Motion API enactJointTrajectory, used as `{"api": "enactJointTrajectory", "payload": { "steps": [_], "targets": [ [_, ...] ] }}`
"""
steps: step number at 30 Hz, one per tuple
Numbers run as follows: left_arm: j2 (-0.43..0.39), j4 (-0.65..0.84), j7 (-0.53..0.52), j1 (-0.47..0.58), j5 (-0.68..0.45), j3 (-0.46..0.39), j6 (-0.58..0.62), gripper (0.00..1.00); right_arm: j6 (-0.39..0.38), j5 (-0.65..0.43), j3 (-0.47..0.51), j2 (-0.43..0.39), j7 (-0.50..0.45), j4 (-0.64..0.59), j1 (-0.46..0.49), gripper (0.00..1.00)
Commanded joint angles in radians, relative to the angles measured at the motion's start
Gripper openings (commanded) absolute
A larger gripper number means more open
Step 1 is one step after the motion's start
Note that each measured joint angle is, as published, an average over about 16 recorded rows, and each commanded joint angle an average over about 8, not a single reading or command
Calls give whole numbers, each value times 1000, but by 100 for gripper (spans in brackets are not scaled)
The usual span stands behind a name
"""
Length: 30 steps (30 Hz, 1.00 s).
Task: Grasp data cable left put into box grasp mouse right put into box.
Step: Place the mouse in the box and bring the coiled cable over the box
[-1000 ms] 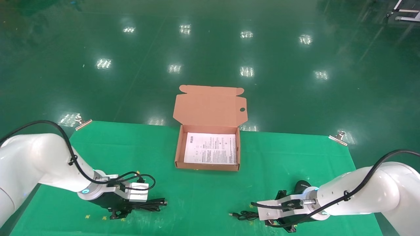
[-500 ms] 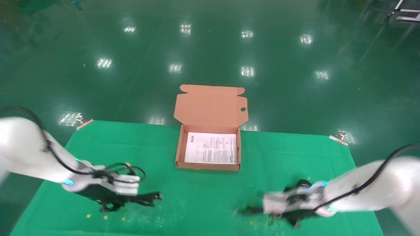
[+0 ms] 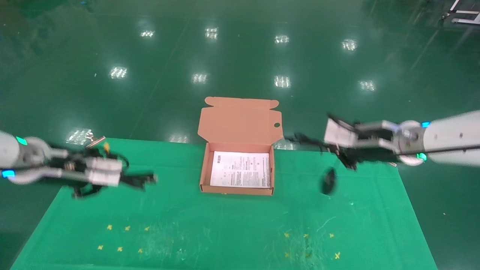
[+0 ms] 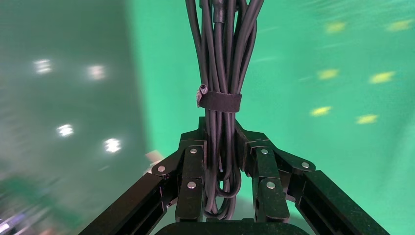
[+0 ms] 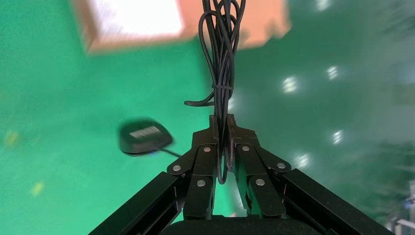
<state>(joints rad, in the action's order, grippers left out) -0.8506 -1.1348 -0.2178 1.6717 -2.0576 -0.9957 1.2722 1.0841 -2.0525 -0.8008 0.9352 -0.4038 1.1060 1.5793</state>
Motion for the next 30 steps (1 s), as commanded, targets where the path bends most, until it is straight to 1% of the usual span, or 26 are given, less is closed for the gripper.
{"api": "enactJointTrajectory", "payload": {
  "steps": [1, 7, 13, 21, 26, 30],
  "targets": [
    [22, -67, -37, 18, -42, 2, -9, 0, -6, 0, 16, -4, -28, 29, 22, 0],
    [-14, -121, -110, 64, -157, 4, -46, 0, -57, 18, 43, 70, -42, 36, 84, 0],
    [-85, -98, -159, 98, -235, 10, -103, 0, -127, 24, 58, 172, -19, -38, 152, 0],
    [-167, 6, -181, 153, -254, 35, -171, 0, -191, 48, 72, 280, 36, -174, 231, 0],
    [-194, 54, -172, 178, -240, 47, -193, 0, -202, 61, 72, 324, 70, -234, 267, 0],
    [-203, 73, -166, 188, -233, 52, -202, 0, -202, 62, 69, 343, 85, -261, 286, 0]
  ]
}}
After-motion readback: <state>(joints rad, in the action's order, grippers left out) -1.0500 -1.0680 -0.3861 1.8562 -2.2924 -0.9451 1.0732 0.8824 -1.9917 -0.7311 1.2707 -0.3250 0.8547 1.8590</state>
